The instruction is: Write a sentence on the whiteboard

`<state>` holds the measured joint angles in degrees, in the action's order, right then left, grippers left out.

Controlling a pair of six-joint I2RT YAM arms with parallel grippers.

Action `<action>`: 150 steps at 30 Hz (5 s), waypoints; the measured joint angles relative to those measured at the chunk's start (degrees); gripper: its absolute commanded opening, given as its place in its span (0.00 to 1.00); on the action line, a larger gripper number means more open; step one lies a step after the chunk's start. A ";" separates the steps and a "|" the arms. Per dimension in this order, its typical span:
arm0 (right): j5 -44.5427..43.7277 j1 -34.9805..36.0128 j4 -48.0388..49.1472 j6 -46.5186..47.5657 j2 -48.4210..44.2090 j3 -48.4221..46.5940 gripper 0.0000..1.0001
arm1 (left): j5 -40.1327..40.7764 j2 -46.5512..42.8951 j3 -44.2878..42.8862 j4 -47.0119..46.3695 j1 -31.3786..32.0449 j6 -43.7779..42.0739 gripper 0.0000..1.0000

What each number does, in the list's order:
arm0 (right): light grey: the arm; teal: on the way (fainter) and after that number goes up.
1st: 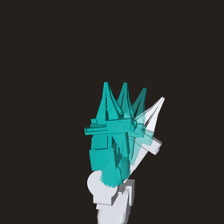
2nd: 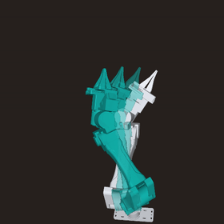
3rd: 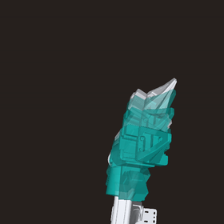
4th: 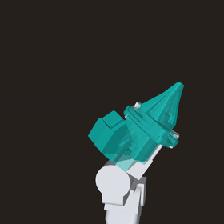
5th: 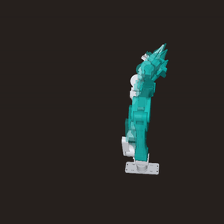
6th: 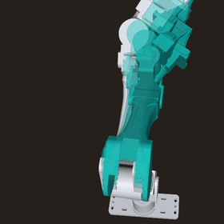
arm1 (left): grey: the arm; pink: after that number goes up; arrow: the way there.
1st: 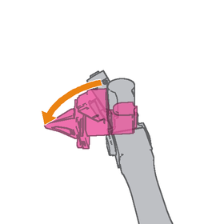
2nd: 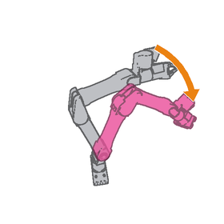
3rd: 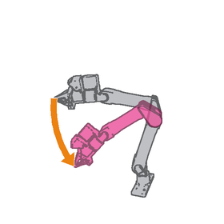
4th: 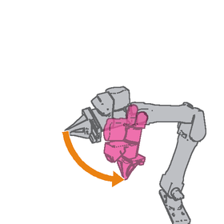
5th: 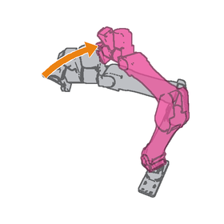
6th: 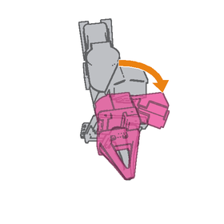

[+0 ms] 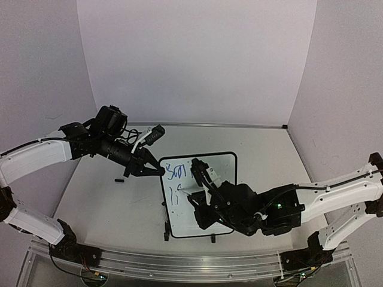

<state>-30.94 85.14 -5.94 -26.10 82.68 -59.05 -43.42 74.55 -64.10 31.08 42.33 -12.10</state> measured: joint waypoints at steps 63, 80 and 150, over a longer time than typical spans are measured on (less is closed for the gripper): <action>4.80 0.07 -2.07 -5.84 -0.82 0.61 0.00 | 0.15 0.00 0.02 0.52 0.00 -0.02 0.00; 2.91 0.07 -2.91 -6.12 0.84 0.57 0.00 | 0.17 -0.01 0.02 0.54 0.00 -0.02 0.00; 4.08 0.39 -1.27 -1.97 0.00 2.01 0.00 | 1.03 -1.45 0.15 3.05 -1.09 0.09 0.00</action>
<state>-26.86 85.54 -7.21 -28.08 82.68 -57.04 -42.39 73.10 -63.94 34.13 41.23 -12.01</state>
